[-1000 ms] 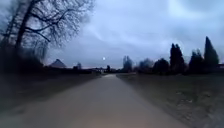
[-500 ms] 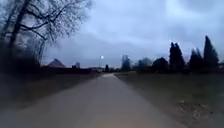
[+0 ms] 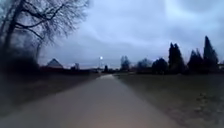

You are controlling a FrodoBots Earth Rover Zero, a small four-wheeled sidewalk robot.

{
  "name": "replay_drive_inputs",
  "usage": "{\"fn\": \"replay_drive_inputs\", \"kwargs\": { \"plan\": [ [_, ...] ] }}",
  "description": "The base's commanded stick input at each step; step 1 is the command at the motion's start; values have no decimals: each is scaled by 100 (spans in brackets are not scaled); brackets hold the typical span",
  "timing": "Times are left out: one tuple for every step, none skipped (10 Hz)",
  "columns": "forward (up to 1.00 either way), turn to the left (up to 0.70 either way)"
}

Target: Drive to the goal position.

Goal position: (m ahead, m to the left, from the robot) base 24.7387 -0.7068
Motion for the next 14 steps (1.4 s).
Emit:
{"fn": "replay_drive_inputs", "kwargs": {
  "plan": [
    [100, 4],
    [100, 4],
    [100, 4],
    [100, 4],
    [100, 4],
    [100, 4],
    [100, 4],
    [100, 4],
    [100, 4],
    [100, 4],
    [100, 4],
    [100, 4],
    [100, 4],
    [100, 4]
  ]
}}
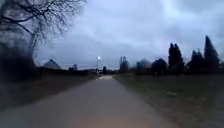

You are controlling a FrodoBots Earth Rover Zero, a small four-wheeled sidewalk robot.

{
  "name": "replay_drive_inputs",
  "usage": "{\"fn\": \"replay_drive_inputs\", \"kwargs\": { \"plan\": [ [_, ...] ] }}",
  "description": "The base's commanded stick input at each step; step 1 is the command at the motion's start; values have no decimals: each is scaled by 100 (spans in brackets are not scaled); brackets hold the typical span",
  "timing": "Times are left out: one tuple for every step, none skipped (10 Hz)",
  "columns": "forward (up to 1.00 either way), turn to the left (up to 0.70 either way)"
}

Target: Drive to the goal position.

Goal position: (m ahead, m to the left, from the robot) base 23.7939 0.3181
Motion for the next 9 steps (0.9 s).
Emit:
{"fn": "replay_drive_inputs", "kwargs": {
  "plan": [
    [100, 4],
    [100, 4],
    [100, 4],
    [100, 4],
    [100, 4],
    [100, 4],
    [100, 21],
    [100, 44],
    [100, 44]
  ]
}}
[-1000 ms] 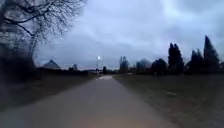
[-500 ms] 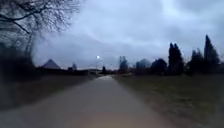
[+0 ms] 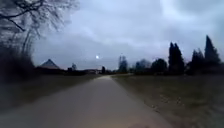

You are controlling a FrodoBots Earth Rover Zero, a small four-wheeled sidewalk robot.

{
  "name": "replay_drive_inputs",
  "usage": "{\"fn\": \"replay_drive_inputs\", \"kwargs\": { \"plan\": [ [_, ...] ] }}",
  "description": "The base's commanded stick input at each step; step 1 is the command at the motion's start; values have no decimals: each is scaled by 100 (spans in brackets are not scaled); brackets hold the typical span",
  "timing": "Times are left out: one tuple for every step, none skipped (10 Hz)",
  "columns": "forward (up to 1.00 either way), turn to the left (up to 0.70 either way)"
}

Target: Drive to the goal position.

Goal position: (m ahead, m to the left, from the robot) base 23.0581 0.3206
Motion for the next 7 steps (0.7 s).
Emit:
{"fn": "replay_drive_inputs", "kwargs": {
  "plan": [
    [100, 12],
    [100, 4],
    [100, 4],
    [100, 4],
    [100, 4],
    [100, 4],
    [100, 4]
  ]
}}
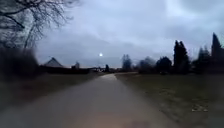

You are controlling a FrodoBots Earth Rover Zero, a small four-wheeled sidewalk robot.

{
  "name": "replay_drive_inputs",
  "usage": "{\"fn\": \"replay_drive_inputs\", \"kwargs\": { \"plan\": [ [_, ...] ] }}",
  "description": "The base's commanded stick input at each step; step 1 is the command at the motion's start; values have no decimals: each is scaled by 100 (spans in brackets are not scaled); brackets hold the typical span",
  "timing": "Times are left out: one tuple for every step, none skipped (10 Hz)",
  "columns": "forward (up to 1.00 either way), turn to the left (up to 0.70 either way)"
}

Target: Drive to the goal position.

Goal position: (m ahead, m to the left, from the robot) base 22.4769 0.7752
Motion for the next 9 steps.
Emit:
{"fn": "replay_drive_inputs", "kwargs": {
  "plan": [
    [100, 4],
    [100, 4],
    [100, 4],
    [100, 4],
    [100, 4],
    [100, 4],
    [100, 4],
    [100, 4],
    [100, 4]
  ]
}}
